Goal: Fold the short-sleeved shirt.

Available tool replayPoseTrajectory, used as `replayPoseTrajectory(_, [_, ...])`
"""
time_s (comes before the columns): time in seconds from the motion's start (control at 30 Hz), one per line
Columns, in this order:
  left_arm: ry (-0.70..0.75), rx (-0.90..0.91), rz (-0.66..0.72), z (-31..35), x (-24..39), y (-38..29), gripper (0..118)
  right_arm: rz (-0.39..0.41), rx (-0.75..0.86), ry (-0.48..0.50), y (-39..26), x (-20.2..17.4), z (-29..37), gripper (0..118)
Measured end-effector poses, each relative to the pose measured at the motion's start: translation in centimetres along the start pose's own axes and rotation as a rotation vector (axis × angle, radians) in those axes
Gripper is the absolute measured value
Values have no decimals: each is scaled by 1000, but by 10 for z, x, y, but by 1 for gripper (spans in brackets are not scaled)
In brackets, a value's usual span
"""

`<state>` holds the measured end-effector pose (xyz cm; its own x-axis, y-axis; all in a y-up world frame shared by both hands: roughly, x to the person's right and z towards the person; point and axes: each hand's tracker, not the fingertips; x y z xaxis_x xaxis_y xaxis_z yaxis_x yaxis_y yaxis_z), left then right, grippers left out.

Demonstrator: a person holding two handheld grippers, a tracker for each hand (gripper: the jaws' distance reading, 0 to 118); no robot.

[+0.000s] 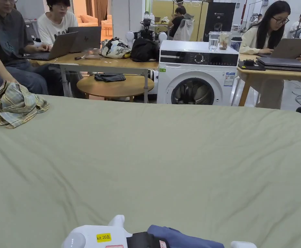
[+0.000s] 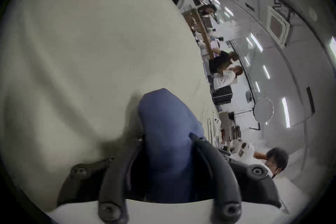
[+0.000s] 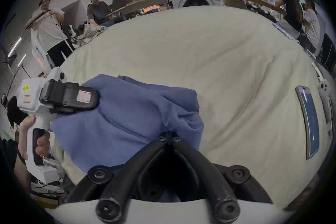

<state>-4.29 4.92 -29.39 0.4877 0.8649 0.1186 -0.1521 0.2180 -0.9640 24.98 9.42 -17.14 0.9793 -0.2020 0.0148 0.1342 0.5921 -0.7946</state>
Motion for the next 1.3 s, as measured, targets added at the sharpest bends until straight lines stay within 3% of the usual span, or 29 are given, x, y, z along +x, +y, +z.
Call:
replayPoseTrajectory(0.13, [-72,48,23,23,-3,0,27,23,46,15,5,-8,20,0])
replayPoseTrajectory(0.23, [-84,175,-24,74,-4,13,27,37,207,144,26,-33,35,0])
replayPoseTrajectory(0.3, [-2,242,-54,121,-10,25,27,90,233,156,50,-62,28,0])
replayPoseTrajectory(0.43, [124,453,-18,227,-43,34,27,221,244,273,90,-141,-9,0])
replayPoseTrajectory(0.6, [300,621,36,324,-73,35,27,284,232,438,117,-247,-53,0])
replayPoseTrajectory(0.67, [352,637,61,348,-90,38,27,320,229,452,120,-282,-63,0])
replayPoseTrajectory(0.7, [376,648,51,355,-97,40,33,343,228,455,121,-294,-67,0])
replayPoseTrajectory(0.77, [512,680,-12,369,-106,41,78,353,213,489,123,-313,-73,0])
replayPoseTrajectory(0.8, [576,722,-40,375,-104,42,83,359,196,497,125,-318,-74,0])
replayPoseTrajectory(0.93, [622,833,-90,401,-78,42,82,346,208,526,127,-316,-69,0])
replayPoseTrajectory(1.03, [697,886,-252,393,-29,37,82,370,275,470,133,-297,-55,0])
replayPoseTrajectory(1.13, [752,914,-443,358,24,32,81,334,350,438,140,-264,-30,0])
replayPoseTrajectory(1.3, [665,948,-696,284,104,28,81,307,503,339,152,-183,29,0])
